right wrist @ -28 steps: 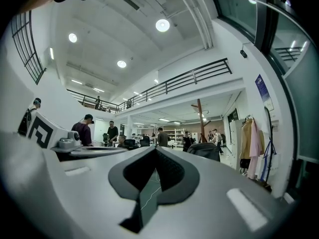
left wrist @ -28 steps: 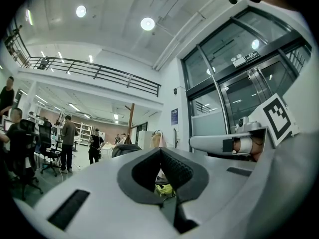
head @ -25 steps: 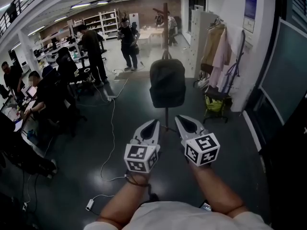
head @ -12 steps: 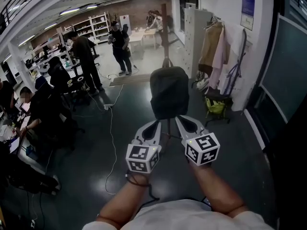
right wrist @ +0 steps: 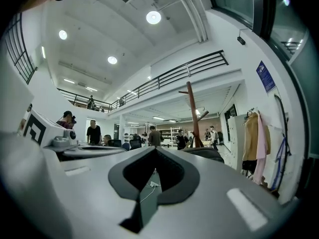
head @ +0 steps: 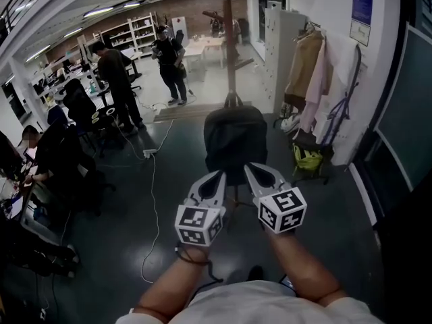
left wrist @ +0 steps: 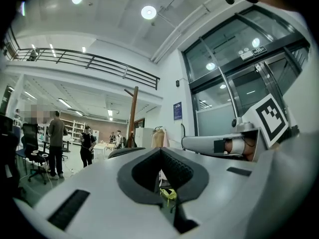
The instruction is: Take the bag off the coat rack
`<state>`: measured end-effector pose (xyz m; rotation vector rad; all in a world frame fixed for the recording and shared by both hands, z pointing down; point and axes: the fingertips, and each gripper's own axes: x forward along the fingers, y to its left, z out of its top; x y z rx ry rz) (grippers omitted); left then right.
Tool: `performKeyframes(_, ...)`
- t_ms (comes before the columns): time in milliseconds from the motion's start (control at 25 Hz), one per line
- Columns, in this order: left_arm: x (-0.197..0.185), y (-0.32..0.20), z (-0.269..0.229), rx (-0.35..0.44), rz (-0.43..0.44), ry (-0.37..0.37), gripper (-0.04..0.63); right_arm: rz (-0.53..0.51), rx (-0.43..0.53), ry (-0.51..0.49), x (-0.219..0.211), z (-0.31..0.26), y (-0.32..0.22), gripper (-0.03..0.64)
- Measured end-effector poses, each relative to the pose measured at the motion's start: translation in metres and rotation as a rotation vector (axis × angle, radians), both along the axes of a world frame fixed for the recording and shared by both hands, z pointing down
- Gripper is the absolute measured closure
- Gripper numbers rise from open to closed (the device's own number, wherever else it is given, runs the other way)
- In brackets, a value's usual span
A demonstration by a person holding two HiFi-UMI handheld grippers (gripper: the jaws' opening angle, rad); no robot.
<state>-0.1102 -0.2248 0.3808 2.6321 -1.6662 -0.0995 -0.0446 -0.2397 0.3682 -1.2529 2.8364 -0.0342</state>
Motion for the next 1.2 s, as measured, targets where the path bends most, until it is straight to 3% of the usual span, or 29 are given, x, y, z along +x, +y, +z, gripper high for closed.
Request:
performKeyframes(200, 0.019, -0.084, -0.001, 0.008, -0.034, 0.007, 0.588, -0.050, -0.003, 0.030, 0.015, 0.001, -0.090, 0.606)
performKeyframes(520, 0.026, -0.176, 0.000, 0.011, -0.067, 0.013, 0.588, -0.111, 0.030, 0.089, 0.016, -0.010, -0.194, 0.589)
performKeyframes(800, 0.005, -0.260, -0.007, 0.023, -0.045, 0.026, 0.588, -0.067, 0.091, 0.189, -0.009, -0.022, -0.300, 0.581)
performKeyframes(1200, -0.038, -0.366, -0.015, 0.023, 0.020, 0.032, 0.588, 0.024, 0.062, 0.428, -0.046, 0.011, -0.426, 0.560)
